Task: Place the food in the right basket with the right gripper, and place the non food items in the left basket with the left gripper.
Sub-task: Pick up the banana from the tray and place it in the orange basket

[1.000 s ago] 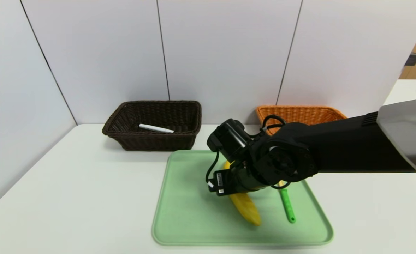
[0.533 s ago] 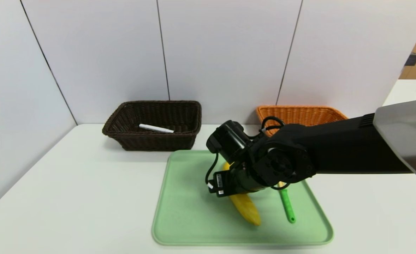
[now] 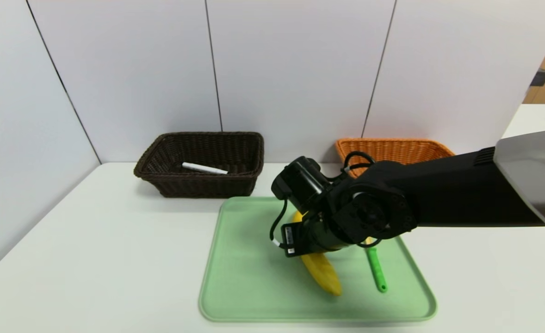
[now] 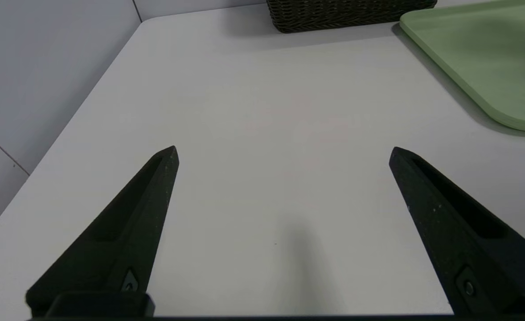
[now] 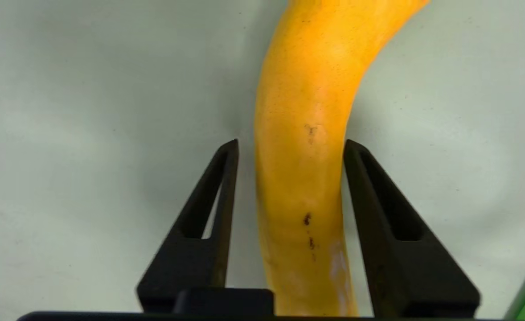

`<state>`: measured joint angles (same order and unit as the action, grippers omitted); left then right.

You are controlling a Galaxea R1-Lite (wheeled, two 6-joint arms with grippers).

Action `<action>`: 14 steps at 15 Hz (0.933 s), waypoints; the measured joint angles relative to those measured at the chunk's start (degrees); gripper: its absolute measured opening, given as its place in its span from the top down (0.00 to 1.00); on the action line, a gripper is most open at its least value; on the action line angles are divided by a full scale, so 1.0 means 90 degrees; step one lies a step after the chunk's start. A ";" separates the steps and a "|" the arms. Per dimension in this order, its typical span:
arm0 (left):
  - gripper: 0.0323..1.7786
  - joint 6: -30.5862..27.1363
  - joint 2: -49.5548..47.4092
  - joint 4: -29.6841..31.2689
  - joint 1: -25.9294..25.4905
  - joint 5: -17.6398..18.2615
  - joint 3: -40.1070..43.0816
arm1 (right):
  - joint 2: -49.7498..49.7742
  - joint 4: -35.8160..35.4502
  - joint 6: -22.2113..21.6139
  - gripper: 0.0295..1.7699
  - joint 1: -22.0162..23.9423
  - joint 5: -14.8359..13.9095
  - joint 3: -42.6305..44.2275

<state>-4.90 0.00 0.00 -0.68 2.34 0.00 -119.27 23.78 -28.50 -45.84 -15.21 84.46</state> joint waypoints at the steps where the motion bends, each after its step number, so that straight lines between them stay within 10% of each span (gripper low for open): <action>1: 0.05 -0.0003 0.0000 0.0000 0.0000 0.0003 0.0000 | 0.0001 0.0000 0.0001 0.70 -0.0003 -0.0015 -0.0001; 14: 0.05 0.0000 0.0000 0.0000 0.0000 0.0000 0.0000 | 0.1187 -0.0061 0.0245 0.76 0.0228 -0.0100 0.0045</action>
<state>-4.90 0.00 0.00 -0.68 2.34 0.00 -108.59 23.24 -26.30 -43.79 -16.12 84.86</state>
